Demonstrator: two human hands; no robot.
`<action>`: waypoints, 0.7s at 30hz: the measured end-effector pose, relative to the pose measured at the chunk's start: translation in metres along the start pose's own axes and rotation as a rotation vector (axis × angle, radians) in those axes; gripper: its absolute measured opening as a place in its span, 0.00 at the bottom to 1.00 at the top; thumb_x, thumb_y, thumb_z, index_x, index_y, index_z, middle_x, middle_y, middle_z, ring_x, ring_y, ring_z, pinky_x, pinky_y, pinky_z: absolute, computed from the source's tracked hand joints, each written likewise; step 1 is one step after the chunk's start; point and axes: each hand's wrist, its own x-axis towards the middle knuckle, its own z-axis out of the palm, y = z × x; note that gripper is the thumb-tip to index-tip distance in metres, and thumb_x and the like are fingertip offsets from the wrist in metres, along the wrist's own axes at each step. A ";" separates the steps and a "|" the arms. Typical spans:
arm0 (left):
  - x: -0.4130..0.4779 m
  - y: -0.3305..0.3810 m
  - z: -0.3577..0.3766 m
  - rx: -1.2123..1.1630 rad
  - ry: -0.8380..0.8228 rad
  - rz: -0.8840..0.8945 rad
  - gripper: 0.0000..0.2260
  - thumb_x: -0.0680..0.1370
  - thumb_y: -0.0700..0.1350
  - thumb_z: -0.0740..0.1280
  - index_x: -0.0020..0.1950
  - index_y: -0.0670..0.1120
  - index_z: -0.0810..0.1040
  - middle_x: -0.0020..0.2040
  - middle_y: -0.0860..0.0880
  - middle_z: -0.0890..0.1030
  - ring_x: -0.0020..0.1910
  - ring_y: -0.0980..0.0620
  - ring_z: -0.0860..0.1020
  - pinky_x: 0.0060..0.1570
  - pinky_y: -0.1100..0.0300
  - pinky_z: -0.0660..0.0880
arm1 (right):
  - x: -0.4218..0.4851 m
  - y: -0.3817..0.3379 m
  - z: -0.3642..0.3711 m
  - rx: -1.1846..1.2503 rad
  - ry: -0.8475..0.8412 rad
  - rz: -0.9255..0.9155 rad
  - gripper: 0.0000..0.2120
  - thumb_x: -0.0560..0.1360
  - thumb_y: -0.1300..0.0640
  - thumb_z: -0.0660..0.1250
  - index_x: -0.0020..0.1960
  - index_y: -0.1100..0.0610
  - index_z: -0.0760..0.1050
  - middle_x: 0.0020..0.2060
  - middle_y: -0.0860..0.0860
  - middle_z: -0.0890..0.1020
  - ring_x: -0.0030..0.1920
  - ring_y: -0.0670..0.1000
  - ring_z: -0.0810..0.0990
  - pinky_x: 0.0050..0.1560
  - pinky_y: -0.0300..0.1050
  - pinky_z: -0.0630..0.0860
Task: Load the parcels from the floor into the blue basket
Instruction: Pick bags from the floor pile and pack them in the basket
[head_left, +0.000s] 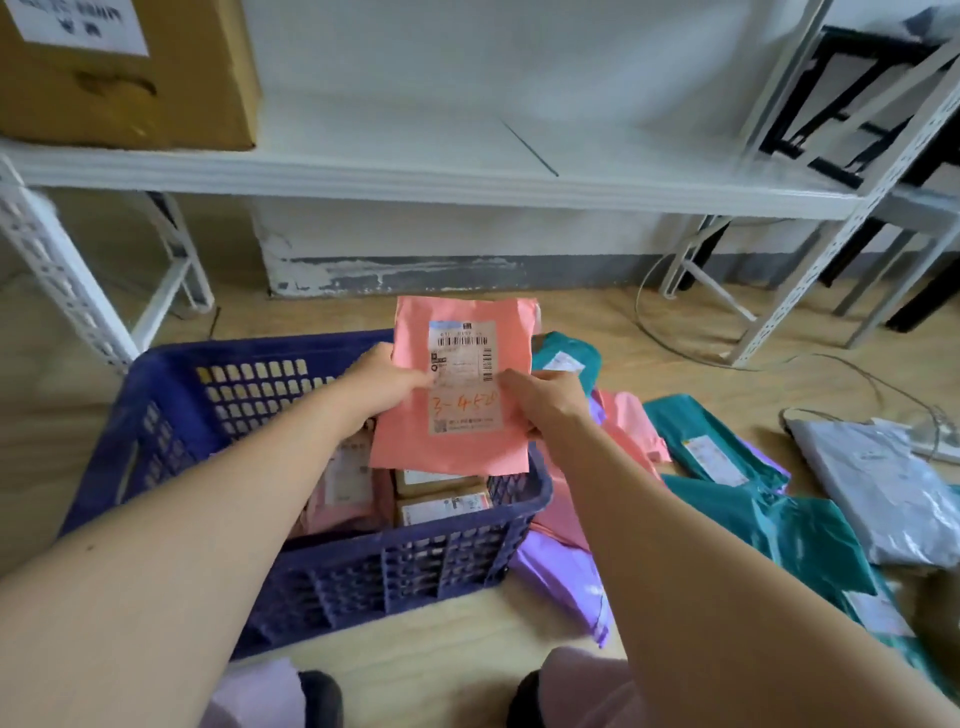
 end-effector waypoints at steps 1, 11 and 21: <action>0.001 -0.006 -0.011 0.005 0.032 -0.028 0.24 0.75 0.48 0.68 0.69 0.44 0.68 0.64 0.46 0.74 0.58 0.47 0.74 0.53 0.54 0.72 | 0.002 0.000 0.013 -0.013 -0.026 -0.001 0.08 0.71 0.56 0.67 0.33 0.52 0.74 0.37 0.53 0.83 0.37 0.52 0.82 0.40 0.46 0.82; 0.028 -0.086 -0.087 0.069 0.215 -0.204 0.06 0.76 0.43 0.65 0.42 0.44 0.71 0.40 0.48 0.70 0.36 0.53 0.68 0.37 0.58 0.66 | 0.015 -0.005 0.120 -0.111 -0.376 0.052 0.09 0.75 0.59 0.65 0.52 0.62 0.78 0.40 0.53 0.81 0.31 0.48 0.78 0.30 0.40 0.78; 0.060 -0.203 -0.091 0.216 0.291 -0.467 0.10 0.75 0.39 0.62 0.55 0.38 0.74 0.50 0.39 0.77 0.47 0.42 0.77 0.39 0.57 0.73 | 0.054 0.047 0.233 -0.405 -0.497 0.127 0.12 0.76 0.62 0.59 0.56 0.61 0.77 0.42 0.55 0.81 0.29 0.50 0.78 0.29 0.40 0.79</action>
